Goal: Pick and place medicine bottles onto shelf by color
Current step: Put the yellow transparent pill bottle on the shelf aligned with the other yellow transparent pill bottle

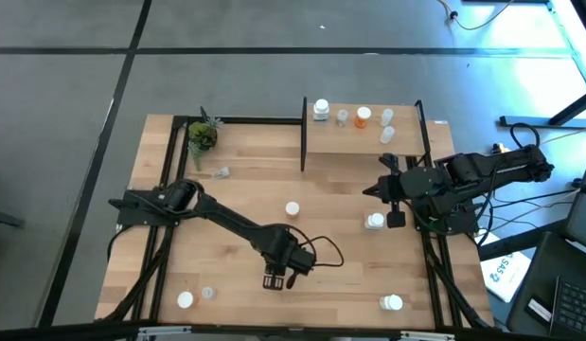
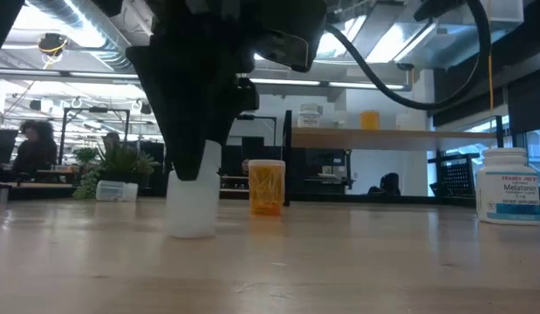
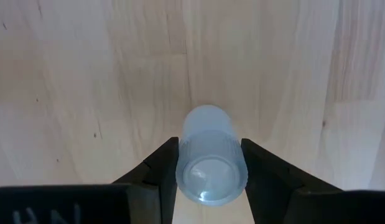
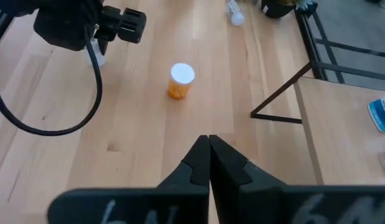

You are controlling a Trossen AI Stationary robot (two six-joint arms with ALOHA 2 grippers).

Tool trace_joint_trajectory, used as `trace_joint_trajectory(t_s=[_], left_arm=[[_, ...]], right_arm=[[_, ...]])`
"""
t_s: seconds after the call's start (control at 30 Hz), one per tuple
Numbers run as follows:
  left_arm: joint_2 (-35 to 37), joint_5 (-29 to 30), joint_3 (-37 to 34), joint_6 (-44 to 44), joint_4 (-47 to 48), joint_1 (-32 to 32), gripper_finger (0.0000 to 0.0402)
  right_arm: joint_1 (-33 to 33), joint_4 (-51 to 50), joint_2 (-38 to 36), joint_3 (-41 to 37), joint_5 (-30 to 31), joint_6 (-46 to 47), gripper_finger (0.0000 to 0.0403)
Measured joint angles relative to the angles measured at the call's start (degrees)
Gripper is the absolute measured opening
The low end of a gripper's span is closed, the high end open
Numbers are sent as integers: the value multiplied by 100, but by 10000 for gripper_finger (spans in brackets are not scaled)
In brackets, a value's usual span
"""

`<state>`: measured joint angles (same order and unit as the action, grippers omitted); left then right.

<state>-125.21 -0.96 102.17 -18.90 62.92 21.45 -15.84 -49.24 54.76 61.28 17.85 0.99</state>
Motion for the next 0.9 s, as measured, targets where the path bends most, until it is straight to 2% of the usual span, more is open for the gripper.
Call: trace_joint_trajectory(t_s=[0.23, 0.57, 0.9], left_arm=[[-4, 44, -6, -206, -116, 2, 139], [-58, 38, -32, -237, -427, 0, 171], [21, 16, -32, -155, -331, 7, 171]], right_arm=[[0, 3, 0, 0, 0, -2, 3], [0, 3, 0, 0, 2, -7, 3], [0, 5, 0, 0, 2, -168, 3]])
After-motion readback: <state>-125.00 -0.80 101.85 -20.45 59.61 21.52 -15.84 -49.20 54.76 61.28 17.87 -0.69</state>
